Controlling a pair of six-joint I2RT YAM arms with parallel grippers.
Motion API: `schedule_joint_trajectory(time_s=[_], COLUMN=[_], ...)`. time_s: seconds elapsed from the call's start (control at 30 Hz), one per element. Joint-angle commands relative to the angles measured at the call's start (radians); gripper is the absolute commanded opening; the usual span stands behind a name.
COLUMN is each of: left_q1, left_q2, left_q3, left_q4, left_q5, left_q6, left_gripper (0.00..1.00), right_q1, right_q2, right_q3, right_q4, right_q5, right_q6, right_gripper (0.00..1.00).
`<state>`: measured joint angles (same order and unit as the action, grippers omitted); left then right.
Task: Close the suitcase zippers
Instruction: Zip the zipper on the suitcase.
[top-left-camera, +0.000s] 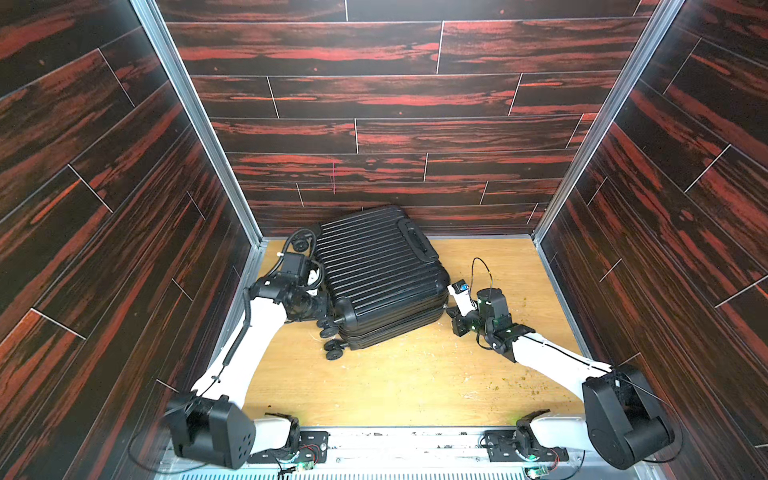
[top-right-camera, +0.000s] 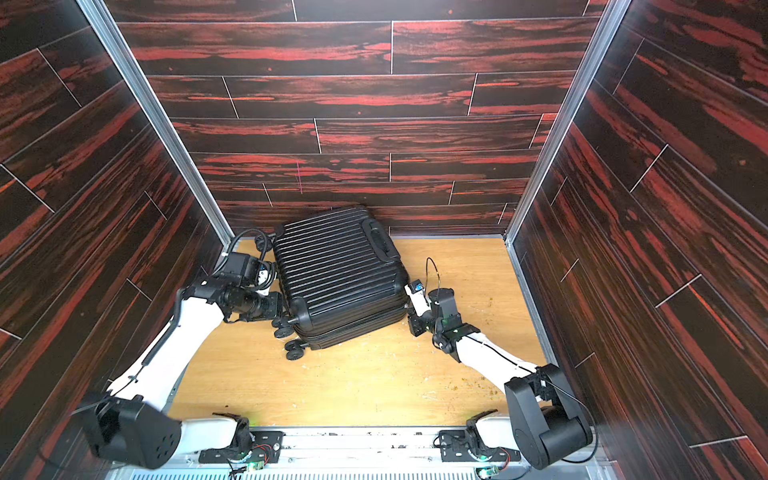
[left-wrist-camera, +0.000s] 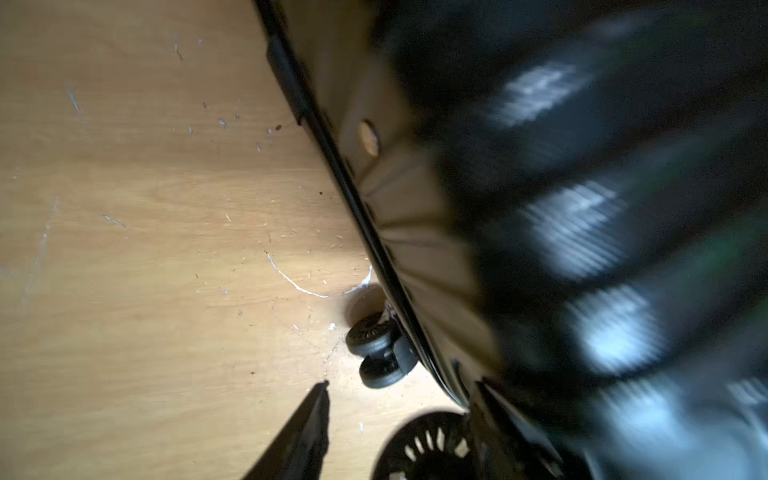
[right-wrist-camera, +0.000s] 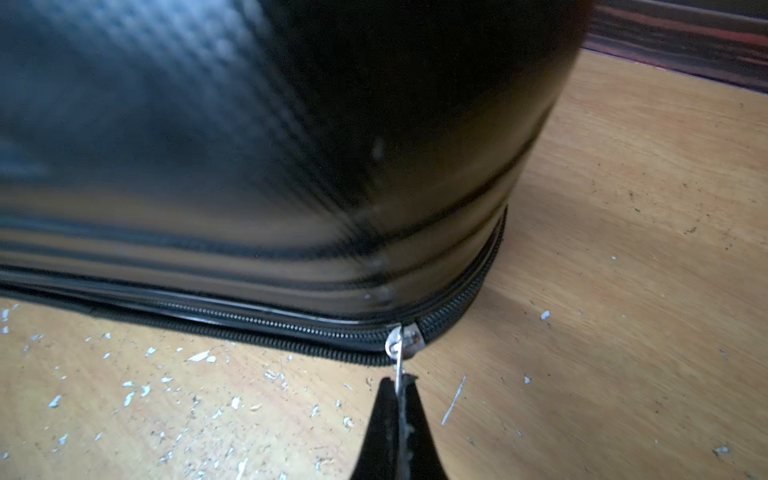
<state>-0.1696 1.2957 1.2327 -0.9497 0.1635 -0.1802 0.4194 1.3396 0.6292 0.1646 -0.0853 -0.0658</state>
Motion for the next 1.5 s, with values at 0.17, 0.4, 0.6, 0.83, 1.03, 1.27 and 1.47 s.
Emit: schedule_joint_trajectory(time_s=[0.17,0.4,0.6,0.83,1.03,1.27,1.47], left_q1=[-0.005,0.019,0.019,0.020,0.018,0.011,-0.017], left_q2=[-0.248,-0.188,-0.058,-0.024,-0.029,-0.062,-0.076], left_q3=[-0.174,-0.171,-0.084,-0.099,-0.104,-0.146,-0.176], left_q4=[0.135,0.064,-0.038,-0.063,-0.057,-0.057,-0.068], left_q5=[0.124,0.212,0.191,0.266,0.234,0.242,0.258], left_q6=[0.416,0.643,0.783,0.892,0.884,0.880,0.843], left_gripper=[0.77,0.81,0.81,0.75,0.68,0.52,0.51], right_q1=[0.004,0.004,0.004,0.004,0.004,0.004,0.004], right_q2=[0.026,0.027,0.027,0.028,0.030,0.042,0.067], right_q3=[0.017,0.022,0.024,0.024,0.025,0.048,0.086], right_q4=[0.029,0.023,0.019,0.016,0.014,0.006,-0.005], right_q5=[-0.073,-0.088,-0.099,-0.100,-0.105,-0.099,-0.097], right_q6=[0.001,0.002,0.004,0.001,-0.002,-0.007,-0.025], right_gripper=[0.00,0.00,0.00,0.00,0.00,0.00,0.00])
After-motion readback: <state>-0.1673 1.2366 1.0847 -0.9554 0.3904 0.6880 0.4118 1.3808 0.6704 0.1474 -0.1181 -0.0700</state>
